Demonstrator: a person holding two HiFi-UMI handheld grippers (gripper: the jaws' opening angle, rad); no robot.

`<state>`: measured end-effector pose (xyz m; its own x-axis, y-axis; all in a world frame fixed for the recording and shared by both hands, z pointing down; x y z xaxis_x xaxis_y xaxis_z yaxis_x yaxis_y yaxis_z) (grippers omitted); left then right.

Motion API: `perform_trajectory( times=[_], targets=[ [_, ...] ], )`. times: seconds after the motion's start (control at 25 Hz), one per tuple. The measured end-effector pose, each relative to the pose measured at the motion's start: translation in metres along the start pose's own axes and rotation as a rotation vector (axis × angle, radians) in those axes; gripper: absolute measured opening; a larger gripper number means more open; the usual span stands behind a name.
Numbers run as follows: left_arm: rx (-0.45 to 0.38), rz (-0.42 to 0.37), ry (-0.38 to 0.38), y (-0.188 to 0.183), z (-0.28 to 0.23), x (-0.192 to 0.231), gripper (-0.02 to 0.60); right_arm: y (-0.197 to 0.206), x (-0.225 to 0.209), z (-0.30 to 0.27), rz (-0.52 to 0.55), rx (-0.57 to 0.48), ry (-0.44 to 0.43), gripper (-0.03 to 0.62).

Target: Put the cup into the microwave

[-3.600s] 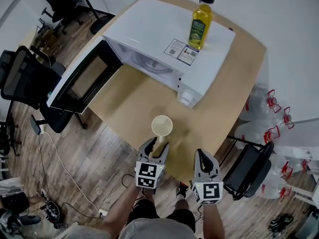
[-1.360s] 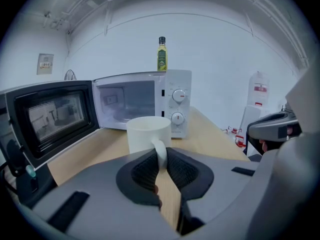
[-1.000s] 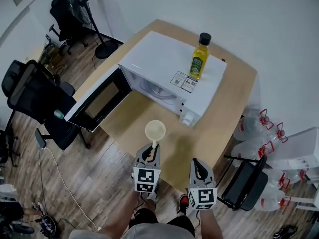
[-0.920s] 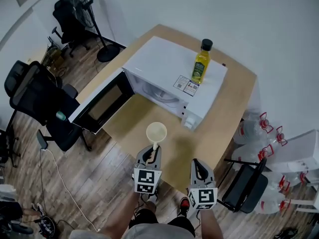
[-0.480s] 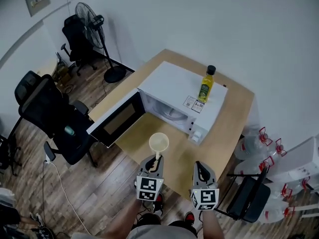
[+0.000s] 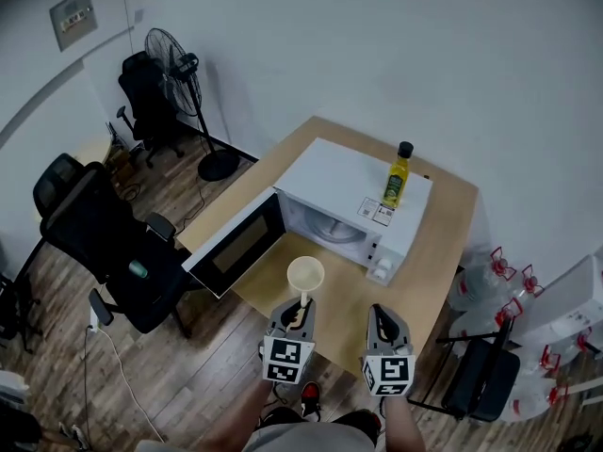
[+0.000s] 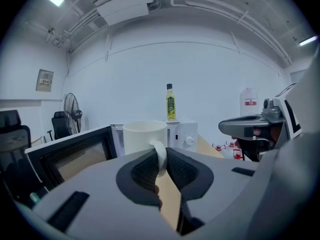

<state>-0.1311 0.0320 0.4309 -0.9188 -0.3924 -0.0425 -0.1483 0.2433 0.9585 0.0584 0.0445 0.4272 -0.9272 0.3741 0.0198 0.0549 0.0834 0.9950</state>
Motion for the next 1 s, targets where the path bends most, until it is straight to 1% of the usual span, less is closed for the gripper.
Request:
perform_trajectory(
  times=[0.2,0.52,0.76,1.0],
  targets=[
    [-0.017,-0.008,0.011,-0.002,0.002,0.013,0.057,-0.002,0.011,-0.006,-0.001,-0.012,0.014,0.018],
    [-0.017,-0.017,0.013,-0.003,-0.011,0.024,0.057,0.0,0.015,-0.024,-0.003,-0.006,0.0,0.018],
    [-0.021,-0.013,0.018,-0.005,-0.033,0.03,0.055,0.005,0.01,-0.047,-0.004,0.006,-0.008,0.018],
    [-0.022,-0.007,0.027,-0.004,-0.065,0.042,0.055,0.004,0.004,-0.084,-0.008,0.01,-0.015,0.018]
  ],
)
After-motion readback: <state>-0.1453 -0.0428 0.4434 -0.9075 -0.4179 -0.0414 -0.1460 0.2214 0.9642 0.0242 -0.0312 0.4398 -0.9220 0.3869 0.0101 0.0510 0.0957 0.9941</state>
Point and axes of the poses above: the fingertips, and each gripper's own axes: z backward along the fingers, x to its left, y out of its underside, the point moved 6 cm from there along z, backward along the fingers, and after that the axes turned 3 degrees about -x, right-handed, at the moved point
